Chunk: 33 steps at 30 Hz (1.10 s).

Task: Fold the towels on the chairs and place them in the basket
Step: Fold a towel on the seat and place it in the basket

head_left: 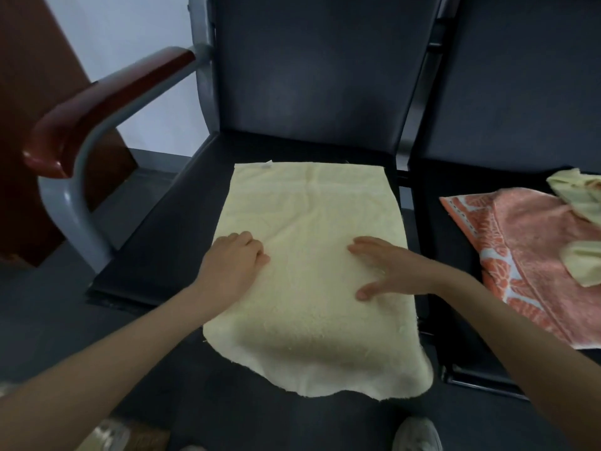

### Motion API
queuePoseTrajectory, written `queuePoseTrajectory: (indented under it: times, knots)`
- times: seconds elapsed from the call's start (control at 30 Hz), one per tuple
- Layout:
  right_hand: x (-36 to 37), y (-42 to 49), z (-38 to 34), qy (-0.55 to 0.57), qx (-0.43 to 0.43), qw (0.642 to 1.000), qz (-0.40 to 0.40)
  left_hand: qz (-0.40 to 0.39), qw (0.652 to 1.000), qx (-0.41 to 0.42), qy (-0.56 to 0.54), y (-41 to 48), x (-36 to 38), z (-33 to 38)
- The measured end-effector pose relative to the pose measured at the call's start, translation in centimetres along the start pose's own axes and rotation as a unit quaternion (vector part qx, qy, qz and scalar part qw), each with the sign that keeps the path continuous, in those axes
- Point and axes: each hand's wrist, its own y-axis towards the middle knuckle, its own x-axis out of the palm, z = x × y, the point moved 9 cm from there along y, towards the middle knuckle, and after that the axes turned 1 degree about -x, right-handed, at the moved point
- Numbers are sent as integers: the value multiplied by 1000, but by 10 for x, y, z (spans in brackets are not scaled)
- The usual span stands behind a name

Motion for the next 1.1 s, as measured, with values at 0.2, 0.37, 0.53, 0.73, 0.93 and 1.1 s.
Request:
queuePoseTrajectory:
  times: [0.2,0.37,0.53,0.73,0.93,1.1]
  knots:
    - [-17,28,7,-31,10,999,-27,-217,972,-21,-84,7,27,-5]
    - [-89,52,5,-102,10,955,277,-94,992,-74,-32,93,26,-27]
    - [-74,40,-25,-132,-52,934,327,140,986,-21,-87,78,-36,13]
    - [-23,25,-14,-61,-28,992,109,-120,976,-14,-183,32,11,-12]
    - [-39,40,3,-28,31,998,40,-231,959,20,-163,46,18,-22]
    - [-77,39,-19,-123,-4,945,302,89,987,-10,-133,67,-30,-10]
